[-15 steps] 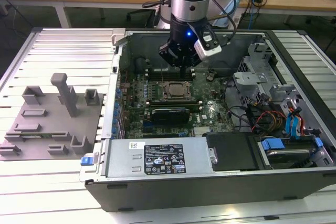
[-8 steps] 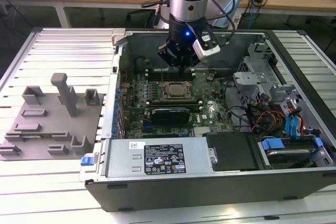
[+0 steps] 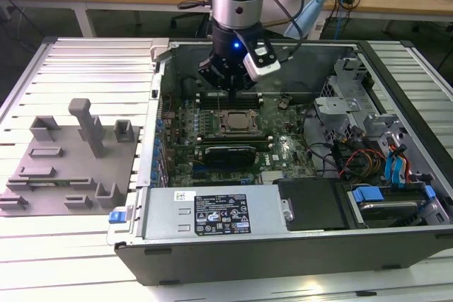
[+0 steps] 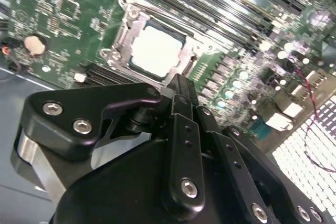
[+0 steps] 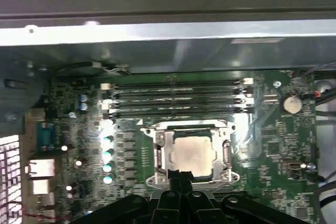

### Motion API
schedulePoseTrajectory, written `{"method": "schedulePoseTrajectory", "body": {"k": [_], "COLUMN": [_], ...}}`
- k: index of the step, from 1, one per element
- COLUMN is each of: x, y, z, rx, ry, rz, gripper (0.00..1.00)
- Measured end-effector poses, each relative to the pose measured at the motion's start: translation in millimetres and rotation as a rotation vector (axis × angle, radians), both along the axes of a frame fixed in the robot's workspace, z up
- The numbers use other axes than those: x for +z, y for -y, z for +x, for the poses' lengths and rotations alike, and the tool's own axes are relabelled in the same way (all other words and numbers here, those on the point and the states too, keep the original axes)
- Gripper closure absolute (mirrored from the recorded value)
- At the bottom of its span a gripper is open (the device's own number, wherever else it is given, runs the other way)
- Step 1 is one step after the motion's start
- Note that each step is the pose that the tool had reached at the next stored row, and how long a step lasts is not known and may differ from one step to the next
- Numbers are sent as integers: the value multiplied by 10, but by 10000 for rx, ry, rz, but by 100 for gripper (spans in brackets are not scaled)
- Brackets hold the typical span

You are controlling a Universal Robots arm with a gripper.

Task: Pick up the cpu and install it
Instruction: 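Install the first cpu locking lever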

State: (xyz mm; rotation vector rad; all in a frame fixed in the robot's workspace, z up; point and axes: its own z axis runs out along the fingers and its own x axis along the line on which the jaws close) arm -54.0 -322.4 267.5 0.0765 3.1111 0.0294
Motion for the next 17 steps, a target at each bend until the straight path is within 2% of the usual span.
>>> {"method": "schedulePoseTrajectory", "body": {"k": [10, 14, 16, 17], "x": [0, 0, 0, -1], "y": [-1, 0, 0, -1], "z": [-269, -294, -303, -316], "rx": [-1, 0, -1, -2], "ry": [0, -2, -1, -1], "rz": [0, 2, 111, 230], "gripper": [89, 89, 89, 89]}}
